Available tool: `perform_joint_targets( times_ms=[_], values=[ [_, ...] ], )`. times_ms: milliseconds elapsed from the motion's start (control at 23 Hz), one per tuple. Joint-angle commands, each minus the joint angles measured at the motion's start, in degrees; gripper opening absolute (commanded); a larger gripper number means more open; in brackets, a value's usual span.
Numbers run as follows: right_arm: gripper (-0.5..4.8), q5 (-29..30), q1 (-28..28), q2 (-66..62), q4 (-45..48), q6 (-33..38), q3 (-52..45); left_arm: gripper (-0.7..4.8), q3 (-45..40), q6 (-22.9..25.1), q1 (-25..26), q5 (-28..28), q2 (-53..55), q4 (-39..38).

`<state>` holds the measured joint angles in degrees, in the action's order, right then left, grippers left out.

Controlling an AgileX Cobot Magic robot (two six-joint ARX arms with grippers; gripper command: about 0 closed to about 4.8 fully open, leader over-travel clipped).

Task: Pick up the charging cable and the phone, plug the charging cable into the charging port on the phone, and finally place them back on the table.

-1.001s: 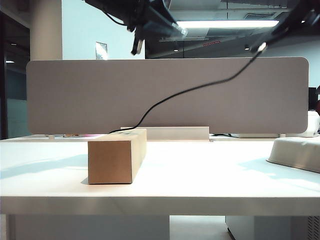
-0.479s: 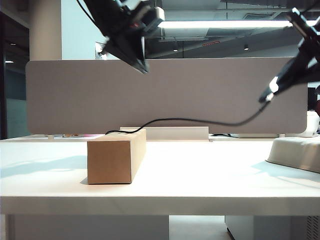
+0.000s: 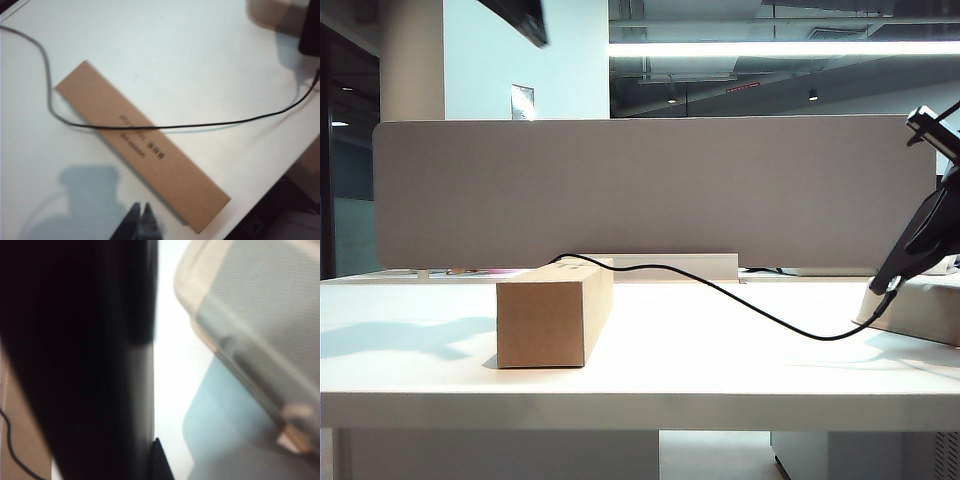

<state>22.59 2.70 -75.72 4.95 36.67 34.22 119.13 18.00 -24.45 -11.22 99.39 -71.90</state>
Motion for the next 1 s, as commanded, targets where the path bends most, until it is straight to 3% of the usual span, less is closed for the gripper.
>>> perform_joint_targets(
  times_ms=[44, 392, 784, 827, 871, 958, 1001],
  values=[
    [-0.07, 0.00, -0.11, -1.46, 3.23, -0.46, 0.52, -0.06, -7.10, 0.02, 0.11, 3.85, -6.54, 2.62],
    [-0.07, -1.73, -0.09, -5.70, 2.89, 2.05, 0.52, -0.06, -27.58, -0.68, 2.05, 3.87, -21.77, 10.12],
    [0.02, -4.66, -0.09, -6.99, 0.79, 4.31, 0.52, -0.06, -39.36, -0.94, 2.05, 3.93, -30.42, 13.81],
    [0.20, -4.92, -0.09, -6.99, 0.37, 4.31, 0.52, -0.06, -39.91, -1.11, 2.05, 3.93, -30.91, 13.92],
    [0.89, -6.08, -0.09, -6.99, -0.68, 4.33, 0.55, -0.06, -40.74, -1.57, 2.05, 3.91, -31.89, 13.84],
    [1.51, -6.40, -0.09, -6.99, -2.19, 4.31, 0.55, -0.06, -40.96, -1.95, 2.05, 3.93, -32.87, 13.75],
    [1.54, -6.38, -0.09, -6.99, -2.38, 4.31, 0.55, -0.06, -40.96, -1.95, 2.05, 3.91, -33.11, 13.92]
  ],
)
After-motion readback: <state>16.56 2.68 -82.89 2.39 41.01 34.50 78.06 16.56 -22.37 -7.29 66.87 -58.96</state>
